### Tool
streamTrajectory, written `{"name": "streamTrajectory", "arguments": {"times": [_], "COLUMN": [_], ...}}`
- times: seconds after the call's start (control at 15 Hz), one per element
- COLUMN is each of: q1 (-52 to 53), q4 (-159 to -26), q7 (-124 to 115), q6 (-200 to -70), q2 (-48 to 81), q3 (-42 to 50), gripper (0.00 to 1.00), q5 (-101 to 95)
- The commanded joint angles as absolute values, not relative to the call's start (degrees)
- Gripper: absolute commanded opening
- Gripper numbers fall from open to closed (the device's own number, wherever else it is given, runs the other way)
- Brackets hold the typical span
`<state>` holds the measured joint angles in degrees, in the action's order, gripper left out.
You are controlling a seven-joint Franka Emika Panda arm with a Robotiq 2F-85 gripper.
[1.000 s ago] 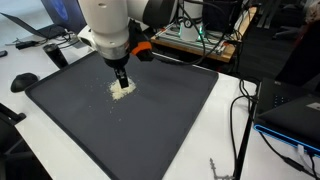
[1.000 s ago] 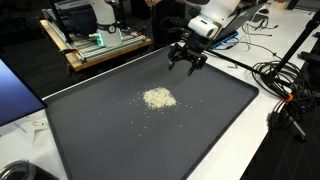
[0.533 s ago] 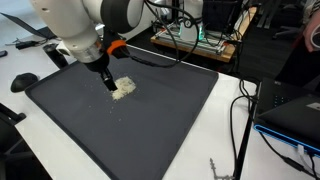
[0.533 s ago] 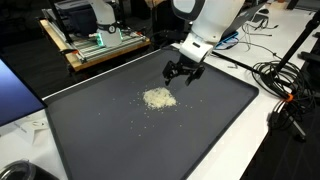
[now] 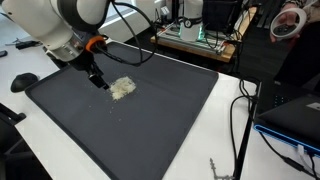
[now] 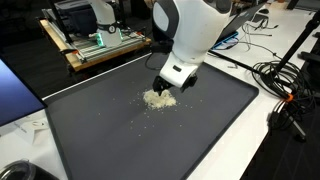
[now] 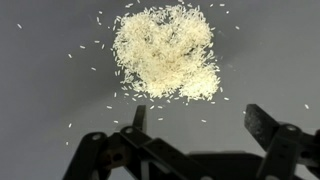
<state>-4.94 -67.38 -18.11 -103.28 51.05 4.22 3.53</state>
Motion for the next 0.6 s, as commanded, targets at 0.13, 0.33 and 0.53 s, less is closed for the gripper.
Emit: {"name": "streamTrajectory", "arguments": {"times": [0.13,0.33,0.53], "q1": [-10.85,-14.13,-16.63], "q4": [-68.61,-72.43,-78.19], "q7": [-11.18,-7.35,-3.92], "q6": [-105.45,-107.51,-112.53], "q2": [50.51,49.01,46.86], "q3": [2.62,1.38,0.56], "gripper": [1.0,1.0,1.0], "q5": [10.21,14.8,19.5]}}
